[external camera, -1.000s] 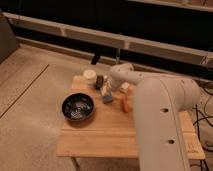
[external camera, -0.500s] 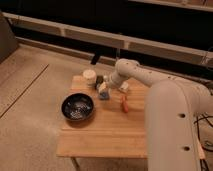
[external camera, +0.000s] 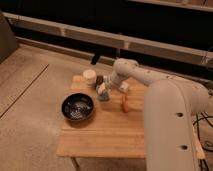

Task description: Wipe the white sponge on the table

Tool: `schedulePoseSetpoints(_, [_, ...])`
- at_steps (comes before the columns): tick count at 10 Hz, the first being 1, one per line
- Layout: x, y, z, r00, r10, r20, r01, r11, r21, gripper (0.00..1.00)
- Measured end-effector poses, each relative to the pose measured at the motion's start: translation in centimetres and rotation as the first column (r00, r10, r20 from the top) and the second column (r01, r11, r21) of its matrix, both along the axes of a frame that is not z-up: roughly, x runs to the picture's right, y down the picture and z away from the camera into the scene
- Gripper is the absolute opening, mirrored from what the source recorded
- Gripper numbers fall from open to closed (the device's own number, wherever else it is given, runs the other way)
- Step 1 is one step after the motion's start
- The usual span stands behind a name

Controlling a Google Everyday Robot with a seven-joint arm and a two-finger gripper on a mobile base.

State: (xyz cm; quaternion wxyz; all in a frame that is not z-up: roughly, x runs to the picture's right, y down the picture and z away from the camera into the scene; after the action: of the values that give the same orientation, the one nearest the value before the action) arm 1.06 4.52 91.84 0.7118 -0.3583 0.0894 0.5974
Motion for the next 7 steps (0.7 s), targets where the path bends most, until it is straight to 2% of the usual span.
schedulePoseSetpoints(1, [0.5,0.6,0.0,0.998,-0.061,-0.032,0.061,0.9979,-0.021,0.19])
schedulePoseSetpoints(6, [0.8,0.6,0.3,0.997,-0.066,-0.046,0.065,0.9976,-0.023,0.19])
schedulePoseSetpoints(7, [1.3,0.6,1.8,0.994,-0.069,-0.087,0.068,0.9976,-0.013,0.19])
